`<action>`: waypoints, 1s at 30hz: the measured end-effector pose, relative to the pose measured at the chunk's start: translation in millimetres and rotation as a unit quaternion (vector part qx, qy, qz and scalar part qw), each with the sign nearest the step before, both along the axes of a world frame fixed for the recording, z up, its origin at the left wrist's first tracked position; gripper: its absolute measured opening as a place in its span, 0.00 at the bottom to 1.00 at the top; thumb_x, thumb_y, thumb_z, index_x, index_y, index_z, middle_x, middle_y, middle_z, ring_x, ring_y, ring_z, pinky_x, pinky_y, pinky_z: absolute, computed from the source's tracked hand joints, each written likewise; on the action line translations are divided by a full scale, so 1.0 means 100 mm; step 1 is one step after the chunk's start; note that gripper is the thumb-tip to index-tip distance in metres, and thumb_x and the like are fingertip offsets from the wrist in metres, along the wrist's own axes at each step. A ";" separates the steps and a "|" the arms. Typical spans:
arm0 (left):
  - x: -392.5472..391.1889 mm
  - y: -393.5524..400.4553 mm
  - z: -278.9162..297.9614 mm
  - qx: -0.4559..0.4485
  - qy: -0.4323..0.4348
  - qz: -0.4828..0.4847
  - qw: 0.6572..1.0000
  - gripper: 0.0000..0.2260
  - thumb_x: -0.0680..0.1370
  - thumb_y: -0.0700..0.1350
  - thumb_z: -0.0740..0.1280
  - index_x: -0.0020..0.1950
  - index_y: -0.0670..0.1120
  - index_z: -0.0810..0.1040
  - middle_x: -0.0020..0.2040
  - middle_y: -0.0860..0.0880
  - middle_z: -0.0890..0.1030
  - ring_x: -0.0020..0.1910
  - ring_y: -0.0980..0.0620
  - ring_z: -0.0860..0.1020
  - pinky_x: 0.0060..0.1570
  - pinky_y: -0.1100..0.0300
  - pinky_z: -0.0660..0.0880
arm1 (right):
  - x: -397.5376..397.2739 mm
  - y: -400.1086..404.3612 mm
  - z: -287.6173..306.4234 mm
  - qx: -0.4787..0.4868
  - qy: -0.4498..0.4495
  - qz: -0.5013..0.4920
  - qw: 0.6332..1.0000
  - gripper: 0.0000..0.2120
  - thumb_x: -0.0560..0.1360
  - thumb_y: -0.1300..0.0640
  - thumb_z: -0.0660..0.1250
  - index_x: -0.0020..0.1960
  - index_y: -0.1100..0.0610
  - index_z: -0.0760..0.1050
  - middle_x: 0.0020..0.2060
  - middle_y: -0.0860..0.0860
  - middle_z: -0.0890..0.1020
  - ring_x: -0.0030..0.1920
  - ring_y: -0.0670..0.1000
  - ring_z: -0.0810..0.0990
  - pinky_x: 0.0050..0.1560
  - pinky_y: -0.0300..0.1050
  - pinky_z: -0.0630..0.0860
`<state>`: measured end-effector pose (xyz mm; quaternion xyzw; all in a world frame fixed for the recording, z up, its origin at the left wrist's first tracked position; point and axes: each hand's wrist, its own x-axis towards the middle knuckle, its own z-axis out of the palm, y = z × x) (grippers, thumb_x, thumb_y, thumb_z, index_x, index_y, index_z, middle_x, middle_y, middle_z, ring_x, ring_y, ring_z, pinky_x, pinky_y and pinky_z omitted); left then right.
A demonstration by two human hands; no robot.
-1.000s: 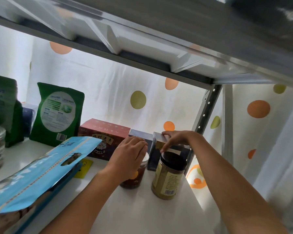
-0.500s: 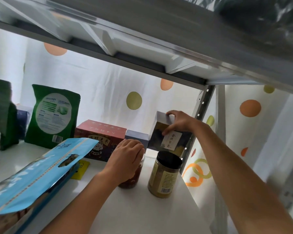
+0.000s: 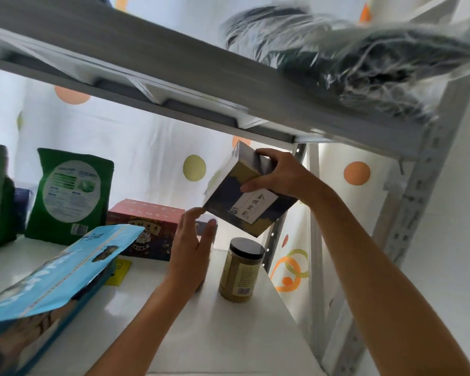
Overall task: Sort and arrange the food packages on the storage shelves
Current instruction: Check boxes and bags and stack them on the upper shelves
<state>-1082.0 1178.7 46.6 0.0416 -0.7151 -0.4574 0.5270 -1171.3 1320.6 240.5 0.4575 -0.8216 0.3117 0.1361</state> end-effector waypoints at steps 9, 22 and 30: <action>0.90 0.37 0.06 0.303 0.107 -0.147 0.935 0.17 0.79 0.51 0.65 0.65 0.46 0.69 0.56 0.49 0.80 0.53 0.54 0.82 0.46 0.60 0.82 | 0.85 0.29 -0.56 -0.059 -0.091 0.007 0.994 0.36 0.66 0.49 0.82 0.68 0.41 0.69 0.58 0.44 0.80 0.57 0.52 0.81 0.56 0.48 0.82; 1.84 0.78 -0.61 0.553 0.155 -0.166 0.801 0.03 0.82 0.43 0.63 0.48 0.46 0.75 0.49 0.45 0.83 0.47 0.49 0.84 0.44 0.53 0.84 | 1.91 0.57 -1.65 -0.423 -0.211 -0.049 0.880 0.21 0.74 0.56 0.76 0.65 0.46 0.76 0.65 0.46 0.80 0.60 0.48 0.82 0.58 0.47 0.82; 2.33 1.07 -0.81 0.564 0.128 -0.160 0.800 0.05 0.81 0.41 0.65 0.45 0.47 0.74 0.42 0.48 0.85 0.45 0.49 0.84 0.38 0.57 0.82 | 2.39 0.96 -2.20 -0.521 -0.309 -0.023 0.795 0.47 0.60 0.43 0.84 0.70 0.64 0.71 0.67 0.58 0.78 0.68 0.61 0.77 0.66 0.67 0.74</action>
